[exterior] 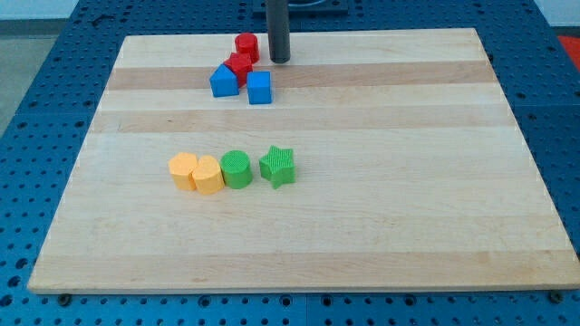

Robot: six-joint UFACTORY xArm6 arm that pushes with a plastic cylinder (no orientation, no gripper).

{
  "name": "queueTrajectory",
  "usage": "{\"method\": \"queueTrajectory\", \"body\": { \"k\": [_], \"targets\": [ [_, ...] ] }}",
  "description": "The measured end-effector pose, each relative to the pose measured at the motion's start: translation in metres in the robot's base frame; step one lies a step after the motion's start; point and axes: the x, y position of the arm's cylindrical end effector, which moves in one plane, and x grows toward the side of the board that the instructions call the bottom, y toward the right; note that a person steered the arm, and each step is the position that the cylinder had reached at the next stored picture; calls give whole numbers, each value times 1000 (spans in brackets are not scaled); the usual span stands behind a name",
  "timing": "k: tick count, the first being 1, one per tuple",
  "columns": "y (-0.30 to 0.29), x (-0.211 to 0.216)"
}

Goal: Slide the red circle slightly left and down

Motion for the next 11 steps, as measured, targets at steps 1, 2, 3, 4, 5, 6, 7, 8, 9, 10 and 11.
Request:
{"method": "queueTrajectory", "body": {
  "k": [1, 2, 3, 4, 5, 6, 7, 8, 9, 10, 11],
  "targets": [
    [-2, -31],
    [-26, -46],
    [-64, -47],
    [-91, -40],
    [-88, -45],
    [-68, -53],
    [-38, -52],
    [-23, -40],
    [-27, -28],
    [-53, -17],
    [-78, -9]
  ]
}}
